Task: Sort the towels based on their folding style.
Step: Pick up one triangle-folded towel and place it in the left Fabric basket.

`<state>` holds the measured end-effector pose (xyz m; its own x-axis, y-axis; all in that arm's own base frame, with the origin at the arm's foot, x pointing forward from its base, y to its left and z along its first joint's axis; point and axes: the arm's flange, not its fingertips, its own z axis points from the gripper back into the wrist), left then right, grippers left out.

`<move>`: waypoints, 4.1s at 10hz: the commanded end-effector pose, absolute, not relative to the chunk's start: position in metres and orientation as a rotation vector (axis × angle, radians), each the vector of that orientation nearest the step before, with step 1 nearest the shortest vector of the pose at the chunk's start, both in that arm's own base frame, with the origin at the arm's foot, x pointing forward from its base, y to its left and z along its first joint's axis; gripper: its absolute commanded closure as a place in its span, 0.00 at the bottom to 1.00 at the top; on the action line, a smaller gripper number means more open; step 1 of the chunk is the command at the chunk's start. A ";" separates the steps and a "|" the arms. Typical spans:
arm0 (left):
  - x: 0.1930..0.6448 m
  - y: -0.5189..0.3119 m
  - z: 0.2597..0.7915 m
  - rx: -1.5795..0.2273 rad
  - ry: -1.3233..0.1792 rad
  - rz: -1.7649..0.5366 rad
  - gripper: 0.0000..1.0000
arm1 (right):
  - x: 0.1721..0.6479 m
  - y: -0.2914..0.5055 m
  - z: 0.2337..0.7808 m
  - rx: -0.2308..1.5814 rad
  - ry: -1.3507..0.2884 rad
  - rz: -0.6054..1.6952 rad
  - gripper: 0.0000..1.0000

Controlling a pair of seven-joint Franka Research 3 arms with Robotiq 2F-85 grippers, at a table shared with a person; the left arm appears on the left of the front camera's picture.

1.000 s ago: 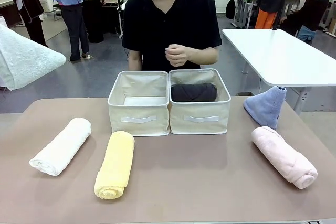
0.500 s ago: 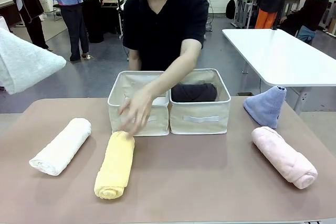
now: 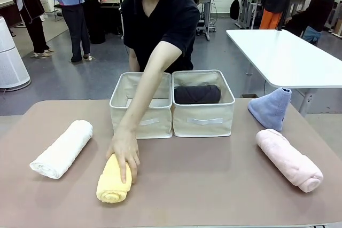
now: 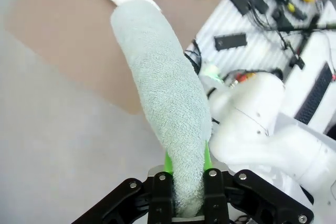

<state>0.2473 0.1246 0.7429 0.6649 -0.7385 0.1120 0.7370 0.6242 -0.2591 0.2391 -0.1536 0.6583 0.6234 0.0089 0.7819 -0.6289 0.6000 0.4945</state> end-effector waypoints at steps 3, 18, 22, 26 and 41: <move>0.276 0.119 0.728 -0.327 0.003 -0.957 0.81 | 0.241 -0.153 0.660 0.876 -0.844 0.441 0.00; 0.548 -0.142 0.684 0.032 -0.115 -1.250 0.81 | 0.241 -0.153 0.660 0.876 -0.844 0.441 0.00; 0.558 -0.162 0.661 -0.004 -0.131 -1.282 0.81 | 0.241 -0.153 0.660 0.876 -0.844 0.441 0.00; 0.558 -0.162 0.661 -0.004 -0.131 -1.282 0.81 | 0.241 -0.153 0.660 0.876 -0.844 0.441 0.00; 0.590 -0.293 0.601 0.096 0.011 -1.795 0.81 | 0.241 -0.153 0.660 0.876 -0.844 0.441 0.00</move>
<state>0.5893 -0.2912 0.5923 -0.1784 -0.9814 -0.0712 0.9814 -0.1827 0.0591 0.2393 -0.1532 0.6600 0.6213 0.0064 0.7836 -0.6310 0.5969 0.4955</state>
